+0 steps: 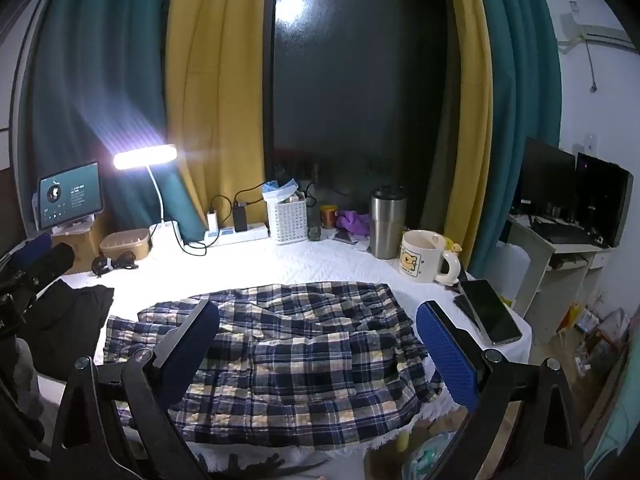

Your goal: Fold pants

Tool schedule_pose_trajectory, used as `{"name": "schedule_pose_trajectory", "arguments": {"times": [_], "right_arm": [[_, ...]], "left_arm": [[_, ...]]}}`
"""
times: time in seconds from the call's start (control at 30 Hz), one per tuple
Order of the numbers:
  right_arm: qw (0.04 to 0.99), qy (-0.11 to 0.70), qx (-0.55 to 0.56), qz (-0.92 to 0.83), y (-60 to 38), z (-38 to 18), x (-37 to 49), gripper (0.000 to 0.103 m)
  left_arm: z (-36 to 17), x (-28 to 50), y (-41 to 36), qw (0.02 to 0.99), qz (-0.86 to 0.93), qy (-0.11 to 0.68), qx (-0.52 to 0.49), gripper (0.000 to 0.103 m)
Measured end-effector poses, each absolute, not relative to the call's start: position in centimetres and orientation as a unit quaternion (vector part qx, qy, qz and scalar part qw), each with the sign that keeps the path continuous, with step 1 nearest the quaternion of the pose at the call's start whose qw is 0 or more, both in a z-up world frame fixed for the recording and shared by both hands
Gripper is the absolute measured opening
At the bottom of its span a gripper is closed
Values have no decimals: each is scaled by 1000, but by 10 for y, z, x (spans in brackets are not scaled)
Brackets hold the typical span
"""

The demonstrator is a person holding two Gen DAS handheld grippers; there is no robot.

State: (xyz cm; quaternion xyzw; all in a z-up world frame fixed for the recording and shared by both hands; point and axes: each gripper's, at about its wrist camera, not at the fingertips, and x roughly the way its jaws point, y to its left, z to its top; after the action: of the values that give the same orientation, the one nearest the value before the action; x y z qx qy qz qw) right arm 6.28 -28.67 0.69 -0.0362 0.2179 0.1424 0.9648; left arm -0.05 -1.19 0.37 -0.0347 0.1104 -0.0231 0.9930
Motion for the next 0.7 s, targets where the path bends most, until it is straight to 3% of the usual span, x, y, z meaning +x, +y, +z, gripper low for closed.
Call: {"name": "schedule_pose_trajectory", "arguments": {"times": [0.7], "right_arm": [[966,214,-36,139,-288,15,61,100]], "left_arm": [[0,-19,-20,994,-16,105,-19,102]]}}
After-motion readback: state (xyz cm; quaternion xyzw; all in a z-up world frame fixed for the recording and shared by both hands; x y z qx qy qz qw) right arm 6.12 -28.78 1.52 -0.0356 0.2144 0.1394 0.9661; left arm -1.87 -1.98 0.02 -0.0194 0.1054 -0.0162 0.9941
